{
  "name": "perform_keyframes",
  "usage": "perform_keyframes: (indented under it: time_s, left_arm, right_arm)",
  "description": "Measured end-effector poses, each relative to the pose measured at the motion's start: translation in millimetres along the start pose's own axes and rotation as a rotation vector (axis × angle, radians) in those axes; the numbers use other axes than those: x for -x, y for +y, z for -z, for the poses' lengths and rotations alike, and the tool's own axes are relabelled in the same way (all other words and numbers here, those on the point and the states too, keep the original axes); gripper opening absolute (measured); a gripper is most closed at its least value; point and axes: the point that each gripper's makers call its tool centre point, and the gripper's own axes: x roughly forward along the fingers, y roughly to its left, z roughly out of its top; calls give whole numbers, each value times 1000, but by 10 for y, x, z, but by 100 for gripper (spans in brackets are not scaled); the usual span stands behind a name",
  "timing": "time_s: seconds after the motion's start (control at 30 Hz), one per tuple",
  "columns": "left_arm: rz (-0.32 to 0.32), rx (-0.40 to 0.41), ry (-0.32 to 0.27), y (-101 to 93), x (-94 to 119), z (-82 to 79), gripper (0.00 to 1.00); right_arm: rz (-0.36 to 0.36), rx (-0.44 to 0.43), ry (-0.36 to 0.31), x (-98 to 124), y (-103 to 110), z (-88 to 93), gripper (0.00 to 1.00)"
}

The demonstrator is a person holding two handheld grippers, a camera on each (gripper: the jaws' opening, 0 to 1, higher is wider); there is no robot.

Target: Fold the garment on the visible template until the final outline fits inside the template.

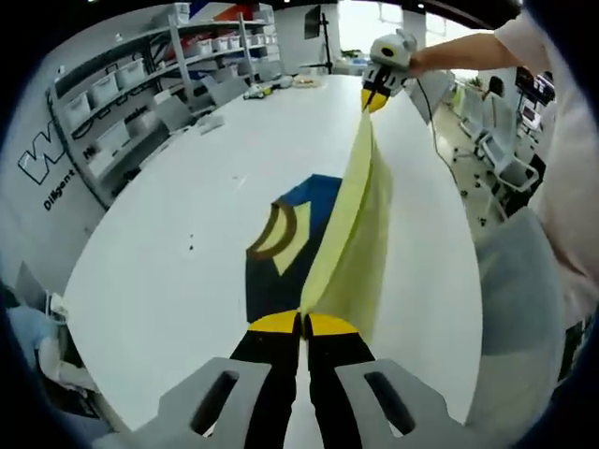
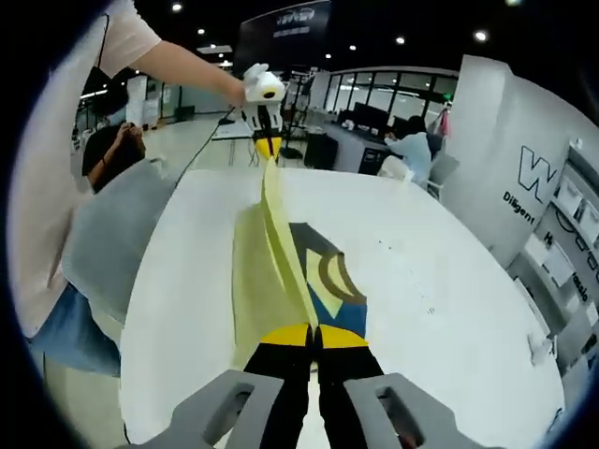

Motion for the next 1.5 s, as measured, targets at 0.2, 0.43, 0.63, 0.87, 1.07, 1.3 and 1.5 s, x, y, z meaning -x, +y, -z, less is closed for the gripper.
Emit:
perform_keyframes:
  time_s: [0.2, 0.43, 0.63, 0.87, 1.07, 1.3, 1.5]
  left_arm:
    - [-13, 43, 21, 293, -187, 34, 2]
    - [-20, 138, 48, 583, -432, 148, 2]
    - [-24, 240, 95, 769, -652, 300, 2]
    - [-28, 338, 135, 870, -873, 458, 2]
    - [-36, 394, 161, 927, -997, 566, 3]
    - [-74, 487, 166, 1042, -1120, 683, 4]
    - [-132, 495, 158, 1076, -997, 767, 10]
  right_arm:
    - [22, -39, 6, -224, -321, 56, 0]
    - [31, -82, 33, -513, -609, 237, 0]
    - [42, -116, 64, -745, -761, 380, 0]
    - [54, -170, 97, -1008, -895, 551, 0]
    - [66, -224, 129, -1208, -1002, 727, 0]
    - [90, -270, 177, -1356, -1069, 865, 0]
    - [182, -306, 145, -1302, -1161, 830, 17]
